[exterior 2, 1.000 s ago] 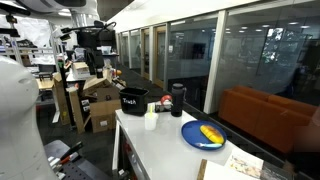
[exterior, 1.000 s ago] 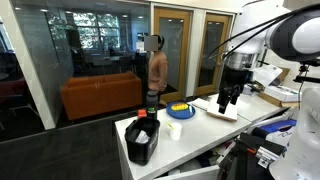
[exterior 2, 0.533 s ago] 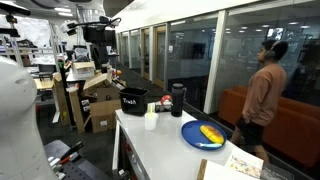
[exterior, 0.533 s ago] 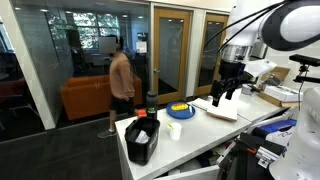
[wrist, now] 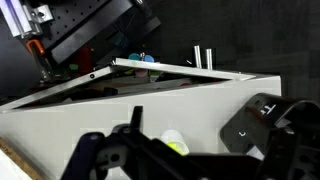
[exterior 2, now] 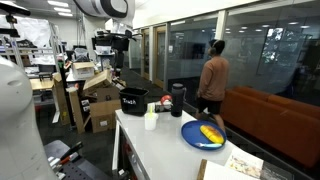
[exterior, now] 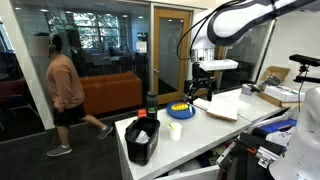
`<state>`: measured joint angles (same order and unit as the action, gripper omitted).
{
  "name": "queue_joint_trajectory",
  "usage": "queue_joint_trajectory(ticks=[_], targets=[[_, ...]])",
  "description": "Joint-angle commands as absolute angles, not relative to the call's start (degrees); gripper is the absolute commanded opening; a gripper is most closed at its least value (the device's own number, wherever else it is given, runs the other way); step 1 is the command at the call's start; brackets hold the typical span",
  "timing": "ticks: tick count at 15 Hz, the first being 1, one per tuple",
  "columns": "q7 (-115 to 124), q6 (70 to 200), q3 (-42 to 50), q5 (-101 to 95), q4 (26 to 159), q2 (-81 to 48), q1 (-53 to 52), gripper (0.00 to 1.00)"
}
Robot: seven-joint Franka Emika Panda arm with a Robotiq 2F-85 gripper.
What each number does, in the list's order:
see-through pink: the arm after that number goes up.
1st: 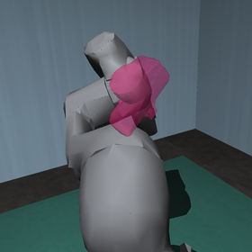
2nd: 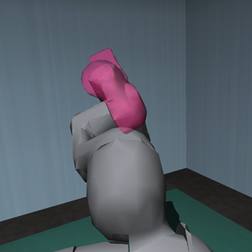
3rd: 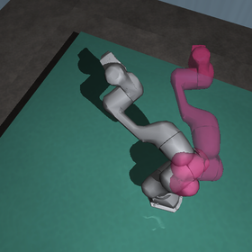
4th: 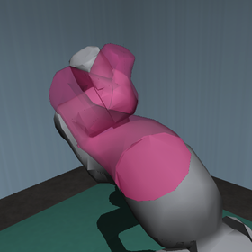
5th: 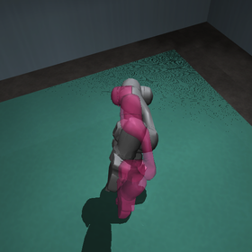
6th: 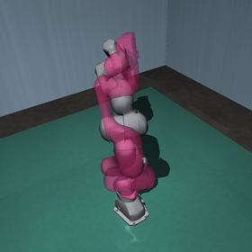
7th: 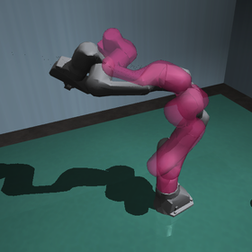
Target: Remove the pen from the cup and put it on the table
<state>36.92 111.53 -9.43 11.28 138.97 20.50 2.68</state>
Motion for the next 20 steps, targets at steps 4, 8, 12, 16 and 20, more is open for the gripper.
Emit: queue_joint_trajectory(ticks=[4,8,12,16,20], targets=[[51.28,109.31,-5.88,16.09,127.23,6.41,2.20,1.00],[60.30,111.18,-3.84,19.16,125.02,1.78,1.94,1.00],[67.08,112.98,-1.32,23.77,124.06,-1.94,2.29,1.00],[70.51,116.64,0.89,30.22,123.89,-4.73,2.54,1.00],[71.51,121.60,1.93,34.80,124.24,-6.87,2.56,1.00]])
